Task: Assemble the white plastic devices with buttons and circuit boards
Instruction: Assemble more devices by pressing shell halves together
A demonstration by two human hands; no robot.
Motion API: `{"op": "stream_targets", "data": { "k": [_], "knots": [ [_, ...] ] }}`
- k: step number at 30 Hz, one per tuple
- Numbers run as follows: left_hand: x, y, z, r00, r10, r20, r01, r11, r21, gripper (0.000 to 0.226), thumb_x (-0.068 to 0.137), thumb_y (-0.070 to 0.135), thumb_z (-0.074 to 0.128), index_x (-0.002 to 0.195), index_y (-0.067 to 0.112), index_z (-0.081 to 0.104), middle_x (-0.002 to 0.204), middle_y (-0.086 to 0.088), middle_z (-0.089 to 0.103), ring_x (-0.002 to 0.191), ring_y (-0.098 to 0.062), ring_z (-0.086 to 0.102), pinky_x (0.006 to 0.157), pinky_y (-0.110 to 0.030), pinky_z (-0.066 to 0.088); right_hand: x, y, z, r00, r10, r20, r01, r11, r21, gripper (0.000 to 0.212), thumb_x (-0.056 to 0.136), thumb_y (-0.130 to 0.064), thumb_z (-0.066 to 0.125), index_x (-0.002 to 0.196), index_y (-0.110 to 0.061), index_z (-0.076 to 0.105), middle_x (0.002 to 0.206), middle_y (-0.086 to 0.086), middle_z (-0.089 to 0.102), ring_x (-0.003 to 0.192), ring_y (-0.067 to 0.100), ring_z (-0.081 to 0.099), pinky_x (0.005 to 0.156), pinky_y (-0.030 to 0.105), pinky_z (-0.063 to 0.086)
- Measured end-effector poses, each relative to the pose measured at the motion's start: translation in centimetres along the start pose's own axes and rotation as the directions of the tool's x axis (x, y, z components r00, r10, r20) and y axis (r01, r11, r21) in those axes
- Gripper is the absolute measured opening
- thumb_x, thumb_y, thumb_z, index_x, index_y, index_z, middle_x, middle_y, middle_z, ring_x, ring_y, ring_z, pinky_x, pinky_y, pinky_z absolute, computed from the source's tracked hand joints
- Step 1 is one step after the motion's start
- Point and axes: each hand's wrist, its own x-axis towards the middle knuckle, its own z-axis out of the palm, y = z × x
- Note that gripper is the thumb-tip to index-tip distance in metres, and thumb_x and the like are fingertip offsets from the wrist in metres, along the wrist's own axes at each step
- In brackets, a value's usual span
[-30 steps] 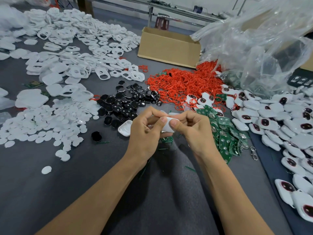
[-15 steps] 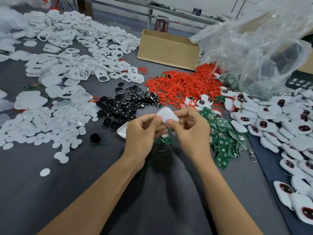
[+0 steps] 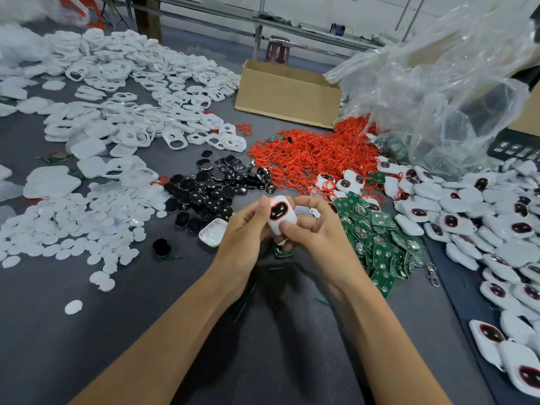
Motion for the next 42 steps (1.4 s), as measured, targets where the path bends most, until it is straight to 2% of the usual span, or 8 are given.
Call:
{"op": "stream_targets", "data": {
  "k": [4, 7, 15, 22, 31, 35, 38, 42],
  "knots": [
    [-0.12, 0.37, 0.01, 0.998, -0.058, 0.018, 0.059, 0.998, -0.023, 0.045, 0.102, 0.034, 0.037, 0.115, 0.004, 0.067, 0.111, -0.038, 0.06, 0.086, -0.035, 0.053, 0.058, -0.027, 0.053, -0.05, -0.04, 0.24, 0.996, 0.059, 0.07, -0.065, 0.994, 0.086, 0.047, 0.086, 0.013, 0.054, 0.124, -0.009, 0.037, 0.072, 0.009, 0.068, 0.055, 0.014, 0.058, 0.047, 0.021, 0.042],
    [-0.23, 0.57, -0.05, 0.998, -0.052, 0.02, 0.052, 0.998, -0.046, 0.044, 0.101, 0.033, 0.037, 0.108, 0.004, 0.07, 0.104, -0.028, 0.064, 0.075, -0.028, 0.051, 0.048, -0.02, 0.048, -0.12, 0.03, 0.31, 0.994, 0.057, 0.09, -0.062, 0.996, 0.062, 0.048, 0.086, 0.013, 0.053, 0.126, -0.011, 0.039, 0.071, 0.007, 0.068, 0.057, 0.015, 0.058, 0.049, 0.021, 0.042],
    [0.03, 0.36, -0.16, 0.996, -0.081, 0.037, 0.083, 0.996, -0.034, 0.043, 0.101, 0.036, 0.037, 0.101, 0.012, 0.072, 0.105, -0.011, 0.073, 0.088, -0.034, 0.05, 0.054, -0.027, 0.048, -0.13, 0.06, 0.6, 0.992, 0.01, 0.122, -0.007, 1.0, -0.024, 0.044, 0.086, 0.012, 0.052, 0.125, -0.007, 0.046, 0.078, 0.013, 0.061, 0.062, 0.021, 0.053, 0.052, 0.025, 0.04],
    [0.13, 0.25, -0.42, 0.994, -0.068, 0.089, 0.075, 0.994, -0.074, 0.044, 0.101, 0.032, 0.039, 0.11, 0.0, 0.067, 0.097, -0.014, 0.073, 0.058, -0.015, 0.061, 0.049, -0.025, 0.049, -0.07, 0.14, 0.61, 0.996, -0.025, 0.09, 0.022, 0.999, 0.035, 0.041, 0.082, 0.016, 0.053, 0.116, -0.008, 0.055, 0.07, 0.007, 0.062, 0.054, 0.016, 0.053, 0.049, 0.027, 0.04],
    [0.38, 0.57, -0.35, 0.98, -0.085, 0.182, 0.125, 0.966, -0.225, 0.038, 0.084, 0.037, 0.051, 0.095, 0.011, 0.076, 0.103, -0.009, 0.072, 0.081, -0.024, 0.049, 0.056, -0.023, 0.046, -0.12, -0.45, 0.29, 0.986, -0.024, 0.163, -0.005, 0.985, 0.173, 0.05, 0.083, 0.007, 0.056, 0.129, -0.012, 0.052, 0.078, 0.008, 0.064, 0.058, 0.017, 0.056, 0.052, 0.02, 0.048],
    [0.41, 0.42, -0.78, 0.985, -0.034, 0.172, 0.073, 0.971, -0.228, 0.037, 0.08, 0.031, 0.059, 0.106, 0.007, 0.068, 0.097, -0.013, 0.071, 0.087, -0.023, 0.065, 0.077, -0.03, 0.052, -0.21, -0.2, 0.56, 0.976, -0.148, 0.162, 0.156, 0.987, -0.038, 0.06, 0.078, 0.001, 0.07, 0.131, -0.018, 0.05, 0.066, -0.01, 0.062, 0.061, 0.007, 0.054, 0.061, 0.014, 0.045],
    [0.31, 0.44, -0.78, 0.993, 0.012, 0.116, 0.013, 0.976, -0.218, 0.041, 0.071, 0.016, 0.068, 0.11, 0.003, 0.066, 0.099, -0.012, 0.073, 0.086, -0.024, 0.072, 0.074, -0.032, 0.059, -0.03, -0.13, 0.44, 0.973, -0.201, 0.113, 0.223, 0.945, -0.239, 0.065, 0.073, 0.005, 0.076, 0.125, -0.029, 0.056, 0.075, -0.001, 0.057, 0.065, 0.015, 0.047, 0.06, 0.022, 0.044],
    [-0.1, 0.59, -0.82, 0.985, 0.153, 0.083, -0.156, 0.987, 0.034, 0.04, 0.064, 0.016, 0.076, 0.104, 0.013, 0.07, 0.1, -0.008, 0.075, 0.092, -0.02, 0.071, 0.078, -0.028, 0.058, -0.05, -0.27, -0.03, 0.972, -0.208, 0.107, 0.228, 0.943, -0.242, 0.063, 0.074, 0.02, 0.063, 0.127, -0.013, 0.055, 0.068, -0.011, 0.062, 0.057, 0.002, 0.054, 0.06, 0.015, 0.045]
  ]
}}
